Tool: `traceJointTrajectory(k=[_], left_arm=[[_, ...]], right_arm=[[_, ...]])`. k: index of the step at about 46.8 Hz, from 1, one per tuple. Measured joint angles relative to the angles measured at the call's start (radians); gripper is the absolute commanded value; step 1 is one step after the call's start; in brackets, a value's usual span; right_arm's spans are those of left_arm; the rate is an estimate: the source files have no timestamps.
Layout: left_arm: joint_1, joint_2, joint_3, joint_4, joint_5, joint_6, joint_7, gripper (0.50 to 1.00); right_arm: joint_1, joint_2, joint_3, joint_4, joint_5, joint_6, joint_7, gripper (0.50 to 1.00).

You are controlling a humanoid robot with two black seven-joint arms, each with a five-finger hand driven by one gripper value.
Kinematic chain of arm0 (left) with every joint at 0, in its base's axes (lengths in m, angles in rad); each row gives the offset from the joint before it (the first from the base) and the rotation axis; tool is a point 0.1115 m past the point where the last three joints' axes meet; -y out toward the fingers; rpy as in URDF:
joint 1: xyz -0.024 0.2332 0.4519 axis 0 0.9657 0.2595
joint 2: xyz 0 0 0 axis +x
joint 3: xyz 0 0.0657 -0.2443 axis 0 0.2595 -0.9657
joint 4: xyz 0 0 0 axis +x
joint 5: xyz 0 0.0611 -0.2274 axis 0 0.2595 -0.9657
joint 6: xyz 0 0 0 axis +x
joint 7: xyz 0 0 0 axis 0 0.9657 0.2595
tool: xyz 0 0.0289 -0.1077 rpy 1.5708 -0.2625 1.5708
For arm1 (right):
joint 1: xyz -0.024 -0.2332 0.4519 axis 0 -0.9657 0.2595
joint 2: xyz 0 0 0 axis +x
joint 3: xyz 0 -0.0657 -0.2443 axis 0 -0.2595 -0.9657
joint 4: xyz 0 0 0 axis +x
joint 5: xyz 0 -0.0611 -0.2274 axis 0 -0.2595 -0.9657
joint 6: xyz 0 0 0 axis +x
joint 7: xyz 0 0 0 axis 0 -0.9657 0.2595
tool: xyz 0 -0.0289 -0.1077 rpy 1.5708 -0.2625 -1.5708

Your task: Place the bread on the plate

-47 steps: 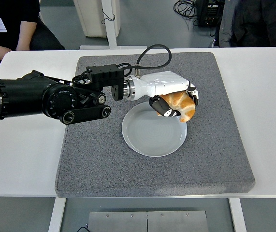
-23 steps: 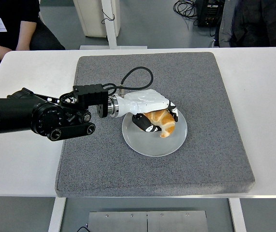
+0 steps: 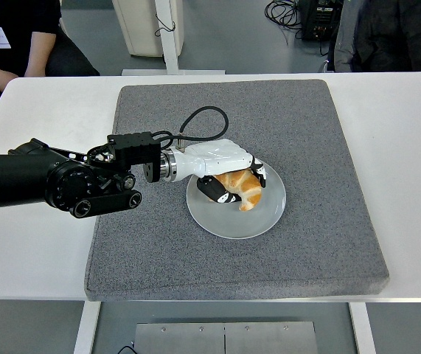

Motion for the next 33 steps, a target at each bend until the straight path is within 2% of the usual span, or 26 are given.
traceJointTrajectory(k=[13, 33], left_arm=[[0.042, 0.0, -0.002, 0.033, -0.001, 0.001, -0.001, 0.5], [0.05, -0.002, -0.007, 0.036, -0.017, 0.001, -0.007, 0.5]], right_arm=[[0.0, 0.0, 0.0, 0.0, 0.0, 0.0, 0.0, 1.0], [0.0, 0.0, 0.0, 0.0, 0.0, 0.0, 0.0, 1.0]])
